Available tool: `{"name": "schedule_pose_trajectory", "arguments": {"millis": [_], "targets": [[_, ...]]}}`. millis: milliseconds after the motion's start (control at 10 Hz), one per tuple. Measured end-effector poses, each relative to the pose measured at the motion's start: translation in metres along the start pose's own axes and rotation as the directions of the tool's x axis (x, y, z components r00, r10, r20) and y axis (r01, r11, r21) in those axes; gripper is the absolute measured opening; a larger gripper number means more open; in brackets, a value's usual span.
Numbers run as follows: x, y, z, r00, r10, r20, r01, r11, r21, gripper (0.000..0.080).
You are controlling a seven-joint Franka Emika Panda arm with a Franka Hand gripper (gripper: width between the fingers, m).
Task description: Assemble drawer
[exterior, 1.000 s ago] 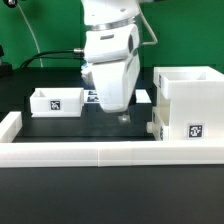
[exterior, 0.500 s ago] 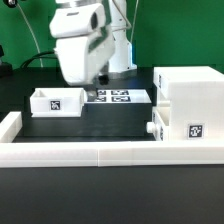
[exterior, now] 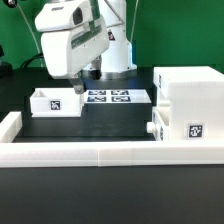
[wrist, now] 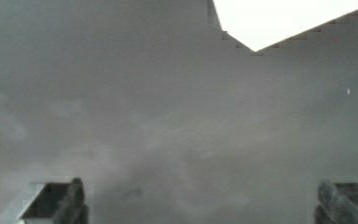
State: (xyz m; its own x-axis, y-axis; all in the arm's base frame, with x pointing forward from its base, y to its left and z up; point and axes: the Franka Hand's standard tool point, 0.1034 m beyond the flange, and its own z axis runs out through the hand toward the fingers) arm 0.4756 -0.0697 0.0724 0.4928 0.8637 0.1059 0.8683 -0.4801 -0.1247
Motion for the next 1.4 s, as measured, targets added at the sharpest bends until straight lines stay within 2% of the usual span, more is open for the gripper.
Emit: {"name": "schedule_pose_trajectory", "arguments": {"millis": [100, 200, 300, 400, 600, 800, 1200, 1400], "targets": [[-0.003, 0.000, 0.000, 0.998, 0.058, -0.001, -0.058, 0.998, -0.005, 0.0648], [-0.015, 0.000, 0.001, 0.988, 0.154, -0.002, -0.154, 0.988, -0.025, 0.0648], [-0.026, -0.006, 0.003, 0.962, 0.273, -0.004, -0.273, 0.961, -0.044, 0.0648], [-0.037, -0.015, 0.006, 0.935, 0.354, -0.002, -0.354, 0.934, -0.052, 0.0648], [-0.054, -0.023, 0.008, 0.850, 0.527, 0.003, -0.526, 0.849, -0.048, 0.0648], [-0.058, -0.032, 0.012, 0.757, 0.653, -0.003, -0.652, 0.756, -0.053, 0.0648], [-0.055, -0.032, 0.012, 0.587, 0.809, -0.020, -0.809, 0.586, -0.045, 0.0648], [-0.057, -0.032, 0.014, 0.595, 0.804, -0.029, -0.804, 0.593, -0.053, 0.0648]]}}
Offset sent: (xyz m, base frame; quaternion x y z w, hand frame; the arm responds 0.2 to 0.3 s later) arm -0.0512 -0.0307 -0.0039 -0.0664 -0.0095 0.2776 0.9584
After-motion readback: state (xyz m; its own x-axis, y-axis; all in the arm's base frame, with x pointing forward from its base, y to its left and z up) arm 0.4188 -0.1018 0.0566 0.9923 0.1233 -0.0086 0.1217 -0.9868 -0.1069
